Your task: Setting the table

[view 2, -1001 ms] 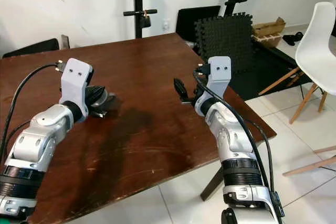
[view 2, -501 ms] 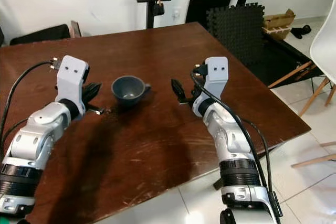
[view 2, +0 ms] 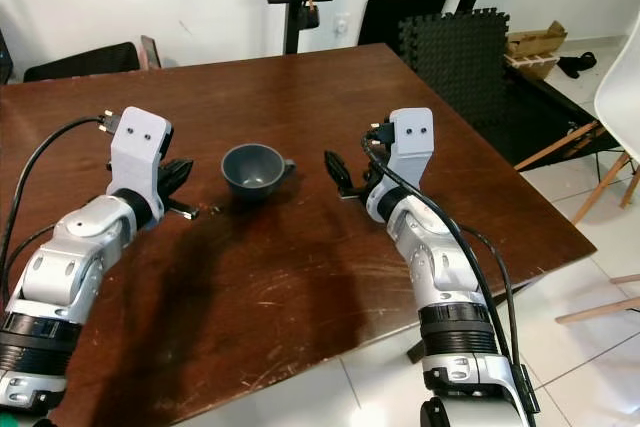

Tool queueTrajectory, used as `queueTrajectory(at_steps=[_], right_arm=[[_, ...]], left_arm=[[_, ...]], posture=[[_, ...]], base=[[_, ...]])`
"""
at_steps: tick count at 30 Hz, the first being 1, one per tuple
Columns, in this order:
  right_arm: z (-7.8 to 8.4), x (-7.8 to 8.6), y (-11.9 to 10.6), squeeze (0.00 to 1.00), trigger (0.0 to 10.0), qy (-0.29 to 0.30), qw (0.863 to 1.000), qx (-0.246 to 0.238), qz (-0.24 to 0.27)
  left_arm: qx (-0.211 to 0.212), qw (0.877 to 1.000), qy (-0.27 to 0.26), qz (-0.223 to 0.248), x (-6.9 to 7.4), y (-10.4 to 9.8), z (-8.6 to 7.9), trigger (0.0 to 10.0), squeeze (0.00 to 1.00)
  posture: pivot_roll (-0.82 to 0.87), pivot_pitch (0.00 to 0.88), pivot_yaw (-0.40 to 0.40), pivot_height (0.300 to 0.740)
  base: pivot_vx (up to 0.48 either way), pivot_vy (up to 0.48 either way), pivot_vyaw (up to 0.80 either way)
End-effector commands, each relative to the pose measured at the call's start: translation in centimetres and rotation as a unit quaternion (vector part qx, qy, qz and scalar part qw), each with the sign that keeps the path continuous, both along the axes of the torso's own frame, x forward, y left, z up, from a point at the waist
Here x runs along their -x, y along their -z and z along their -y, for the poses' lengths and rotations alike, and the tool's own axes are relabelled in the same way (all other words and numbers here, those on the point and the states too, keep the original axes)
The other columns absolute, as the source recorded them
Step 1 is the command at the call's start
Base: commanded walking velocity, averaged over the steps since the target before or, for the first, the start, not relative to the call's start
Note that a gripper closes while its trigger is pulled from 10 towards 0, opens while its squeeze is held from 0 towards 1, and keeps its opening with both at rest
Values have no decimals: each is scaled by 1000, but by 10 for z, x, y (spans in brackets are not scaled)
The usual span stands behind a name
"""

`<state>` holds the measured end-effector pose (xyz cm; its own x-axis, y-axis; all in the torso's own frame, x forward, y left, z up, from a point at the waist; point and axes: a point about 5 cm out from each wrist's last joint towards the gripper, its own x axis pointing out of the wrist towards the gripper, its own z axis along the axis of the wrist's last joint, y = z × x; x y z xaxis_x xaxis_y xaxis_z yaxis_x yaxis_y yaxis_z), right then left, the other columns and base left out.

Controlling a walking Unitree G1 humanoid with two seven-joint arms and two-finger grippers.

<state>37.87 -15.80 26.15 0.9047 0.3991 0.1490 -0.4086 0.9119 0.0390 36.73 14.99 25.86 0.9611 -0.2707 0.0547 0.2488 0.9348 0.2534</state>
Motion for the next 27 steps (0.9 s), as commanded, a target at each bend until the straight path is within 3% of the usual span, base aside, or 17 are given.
queueTrajectory(at_steps=[1, 8, 10, 16, 21, 27], right_arm=[[-3, 1, 2, 0, 10000, -28, 999, 11, -12], [-12, -6, 8, 0, 10000, -90, 994, 45, -45], [-21, -13, 13, 0, 10000, -119, 988, 86, -56], [-31, -15, 17, 0, 10000, -151, 981, 106, -65], [-44, -6, 26, 0, 10000, -223, 961, 153, -61], [-44, -10, 34, 0, 10000, -241, 928, 278, -48]], left_arm=[[-10, 1000, 3, -10, 1, 7, -3, 10000, 0], [-27, 1000, 8, -6, 4, 3, -14, 10000, 0], [-43, 999, 16, -4, 7, 2, -17, 10000, 0], [-56, 998, 24, -3, 9, 3, -14, 10000, 0], [-57, 998, 35, -4, 9, 5, -6, 10000, 0], [-60, 997, 39, -6, 12, 7, -4, 10000, 0]], posture=[[32, 195, 22, 740], [36, 207, 9, 740], [39, 221, -5, 740], [38, 228, -9, 740], [31, 238, -11, 740], [34, 244, -12, 740]], base=[[0, 0, 0], [0, 0, 0], [0, 0, 0], [0, 0, 0], [0, 0, 0], [0, 0, 0]])
